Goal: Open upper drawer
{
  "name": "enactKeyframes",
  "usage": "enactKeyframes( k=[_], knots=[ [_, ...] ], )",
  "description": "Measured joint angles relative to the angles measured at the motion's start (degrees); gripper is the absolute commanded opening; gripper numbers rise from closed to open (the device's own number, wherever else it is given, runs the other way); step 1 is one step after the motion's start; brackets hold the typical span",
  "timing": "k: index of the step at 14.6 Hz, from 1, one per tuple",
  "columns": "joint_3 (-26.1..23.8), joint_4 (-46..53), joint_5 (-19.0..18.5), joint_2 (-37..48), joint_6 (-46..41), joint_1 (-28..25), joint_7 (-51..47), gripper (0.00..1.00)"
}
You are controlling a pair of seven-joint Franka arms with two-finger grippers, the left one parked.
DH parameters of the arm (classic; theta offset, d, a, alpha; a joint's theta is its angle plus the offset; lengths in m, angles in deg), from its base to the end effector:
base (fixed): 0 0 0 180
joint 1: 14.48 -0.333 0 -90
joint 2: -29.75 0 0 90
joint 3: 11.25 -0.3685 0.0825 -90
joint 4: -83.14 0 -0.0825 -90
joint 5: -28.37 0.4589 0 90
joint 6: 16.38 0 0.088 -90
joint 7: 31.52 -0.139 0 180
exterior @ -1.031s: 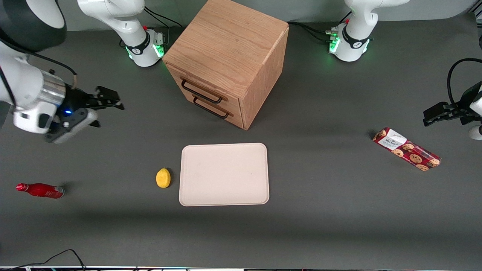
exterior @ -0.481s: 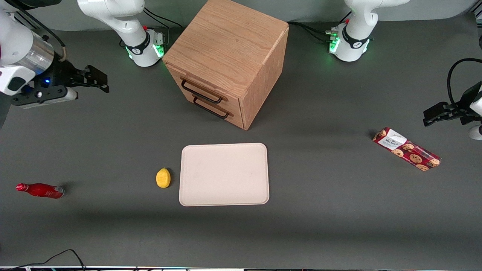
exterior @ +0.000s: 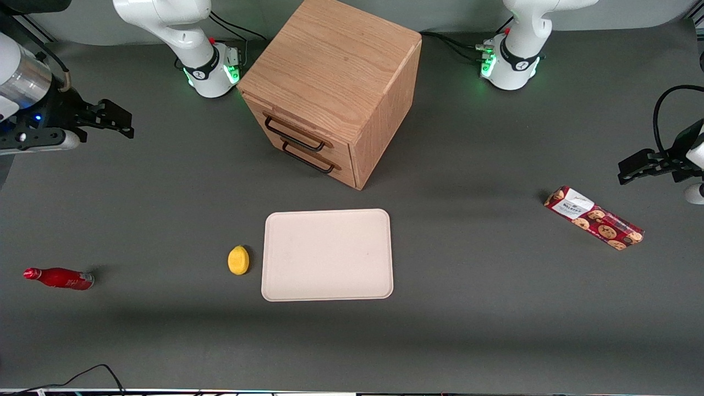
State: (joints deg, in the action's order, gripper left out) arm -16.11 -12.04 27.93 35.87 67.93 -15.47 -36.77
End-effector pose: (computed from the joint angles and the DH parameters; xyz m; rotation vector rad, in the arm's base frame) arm 0.5734 0.0602 0.6522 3.1143 0.0143 -0.1266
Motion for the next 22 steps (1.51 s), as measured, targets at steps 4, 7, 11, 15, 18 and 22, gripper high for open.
enactKeyframes(
  k=[4,7,11,15,18,22],
  knots=[
    [0.20,-0.04,0.00,1.15,-0.03,0.05,-3.69,1.00],
    [0.18,-0.16,0.03,1.22,-0.67,-0.04,-3.73,1.00],
    [-9.38,-0.09,0.50,1.21,-0.13,-0.68,-4.36,1.00],
    [-17.83,-0.04,2.92,1.28,1.18,-1.73,-7.07,1.00],
    [-17.63,-0.04,5.58,1.02,1.19,-1.38,-3.65,1.00],
    [-17.28,-0.06,11.88,-2.45,1.22,-1.10,16.48,1.00]
  ],
)
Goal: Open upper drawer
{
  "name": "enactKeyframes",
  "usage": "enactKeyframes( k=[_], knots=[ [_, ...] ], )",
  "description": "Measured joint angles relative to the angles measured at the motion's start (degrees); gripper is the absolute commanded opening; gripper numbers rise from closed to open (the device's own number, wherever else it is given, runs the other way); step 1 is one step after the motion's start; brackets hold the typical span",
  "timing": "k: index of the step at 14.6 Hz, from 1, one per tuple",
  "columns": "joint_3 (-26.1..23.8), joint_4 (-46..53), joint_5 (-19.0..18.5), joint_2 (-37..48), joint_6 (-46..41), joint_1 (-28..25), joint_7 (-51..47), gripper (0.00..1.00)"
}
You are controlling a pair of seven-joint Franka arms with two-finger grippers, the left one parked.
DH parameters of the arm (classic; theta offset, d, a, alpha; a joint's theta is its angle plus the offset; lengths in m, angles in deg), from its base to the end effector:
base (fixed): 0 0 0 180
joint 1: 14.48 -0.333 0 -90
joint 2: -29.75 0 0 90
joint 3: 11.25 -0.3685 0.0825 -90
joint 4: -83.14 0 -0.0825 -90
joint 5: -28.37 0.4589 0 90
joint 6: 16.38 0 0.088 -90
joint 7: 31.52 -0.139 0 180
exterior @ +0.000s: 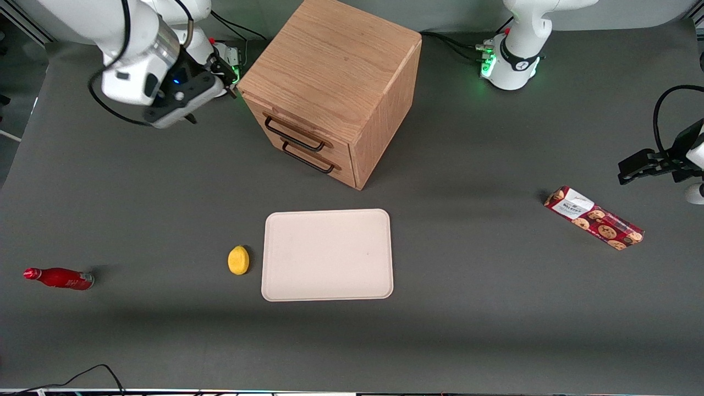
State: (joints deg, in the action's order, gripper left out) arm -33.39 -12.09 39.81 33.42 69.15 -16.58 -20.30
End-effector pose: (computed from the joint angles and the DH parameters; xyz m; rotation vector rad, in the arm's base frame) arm 0.5272 0.2763 0.6278 -2.8310 -0.9091 0.1921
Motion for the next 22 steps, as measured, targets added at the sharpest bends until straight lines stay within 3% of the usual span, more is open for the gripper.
enactKeyframes(
  k=[2,5,15,22],
  knots=[
    [0.03,0.01,2.80,-3.33,0.00,0.04,8.72,1.00],
    [-0.28,0.28,3.84,-7.87,0.29,0.03,15.20,1.00],
    [-1.84,1.43,6.26,-12.15,2.20,-0.10,15.77,1.00],
    [-3.76,-6.19,6.33,-15.00,12.92,-0.31,15.77,1.00]
  ],
)
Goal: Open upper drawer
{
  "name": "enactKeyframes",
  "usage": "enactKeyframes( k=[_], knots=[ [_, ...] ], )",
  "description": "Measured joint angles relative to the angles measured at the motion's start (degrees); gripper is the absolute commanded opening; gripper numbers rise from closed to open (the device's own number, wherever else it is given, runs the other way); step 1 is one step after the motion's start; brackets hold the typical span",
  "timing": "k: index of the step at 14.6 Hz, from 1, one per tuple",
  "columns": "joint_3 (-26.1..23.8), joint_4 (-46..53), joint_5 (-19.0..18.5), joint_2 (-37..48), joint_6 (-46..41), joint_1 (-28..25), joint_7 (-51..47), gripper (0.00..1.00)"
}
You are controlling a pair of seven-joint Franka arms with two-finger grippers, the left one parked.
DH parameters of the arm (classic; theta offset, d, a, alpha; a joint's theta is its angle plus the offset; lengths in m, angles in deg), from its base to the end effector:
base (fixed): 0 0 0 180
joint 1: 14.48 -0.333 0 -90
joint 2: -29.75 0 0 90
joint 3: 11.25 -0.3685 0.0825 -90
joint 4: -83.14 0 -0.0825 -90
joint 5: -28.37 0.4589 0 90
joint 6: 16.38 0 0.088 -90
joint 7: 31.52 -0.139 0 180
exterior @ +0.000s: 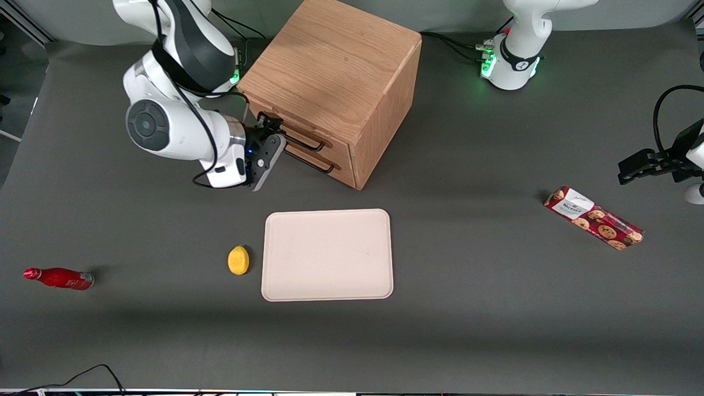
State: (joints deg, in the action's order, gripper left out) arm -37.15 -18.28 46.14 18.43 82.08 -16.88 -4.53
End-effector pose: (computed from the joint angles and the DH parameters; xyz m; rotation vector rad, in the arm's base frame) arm 0.5698 0.3338 0.4416 -2.4754 -1.1731 0.3270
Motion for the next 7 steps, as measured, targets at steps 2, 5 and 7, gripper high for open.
enactKeyframes(
  k=[2,5,7],
  knots=[
    [-0.26,-1.37,0.00,0.00,0.70,-0.02,0.00,1.00],
    [-1.02,-3.34,0.00,0.08,1.83,-0.04,0.00,1.00],
    [-1.42,-4.84,0.00,0.33,2.71,-0.04,0.00,1.00]
  ],
)
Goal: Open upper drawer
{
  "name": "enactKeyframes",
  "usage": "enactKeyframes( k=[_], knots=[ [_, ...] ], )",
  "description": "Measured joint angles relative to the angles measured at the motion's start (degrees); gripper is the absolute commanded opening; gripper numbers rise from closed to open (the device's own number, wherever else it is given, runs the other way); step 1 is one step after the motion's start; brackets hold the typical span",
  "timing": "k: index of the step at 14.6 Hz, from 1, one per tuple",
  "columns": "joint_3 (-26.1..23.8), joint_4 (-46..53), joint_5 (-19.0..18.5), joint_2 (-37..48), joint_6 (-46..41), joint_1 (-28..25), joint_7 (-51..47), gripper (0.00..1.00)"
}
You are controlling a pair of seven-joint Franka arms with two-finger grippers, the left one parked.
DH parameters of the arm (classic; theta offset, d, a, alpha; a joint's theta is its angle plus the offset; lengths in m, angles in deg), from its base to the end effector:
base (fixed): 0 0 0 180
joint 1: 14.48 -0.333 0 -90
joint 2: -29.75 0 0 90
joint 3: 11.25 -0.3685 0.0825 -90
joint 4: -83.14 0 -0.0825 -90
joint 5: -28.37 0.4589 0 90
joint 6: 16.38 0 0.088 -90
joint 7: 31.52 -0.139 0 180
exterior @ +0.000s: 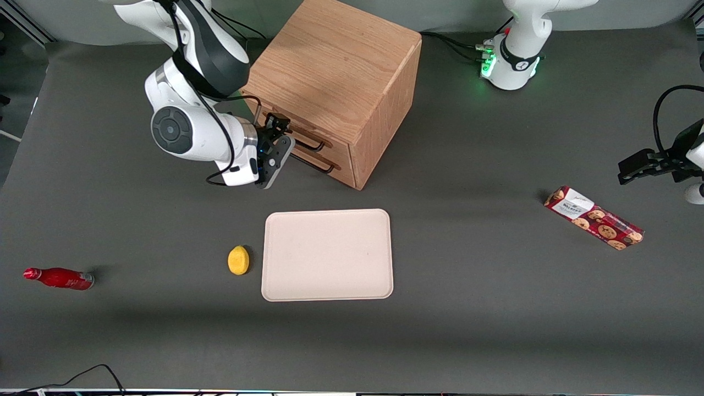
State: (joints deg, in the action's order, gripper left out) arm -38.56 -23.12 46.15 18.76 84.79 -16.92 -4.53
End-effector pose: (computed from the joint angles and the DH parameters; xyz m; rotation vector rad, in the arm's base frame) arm 0.5470 0.3418 0.4058 -2.4719 -1.1835 0.3767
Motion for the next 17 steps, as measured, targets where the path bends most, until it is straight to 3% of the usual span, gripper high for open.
enactKeyframes(
  k=[13,17],
  knots=[
    [-0.72,-5.81,0.00,1.55,7.55,0.05,0.00,1.00],
    [-0.69,-5.96,-1.81,0.95,9.27,0.15,0.00,1.00]
  ],
)
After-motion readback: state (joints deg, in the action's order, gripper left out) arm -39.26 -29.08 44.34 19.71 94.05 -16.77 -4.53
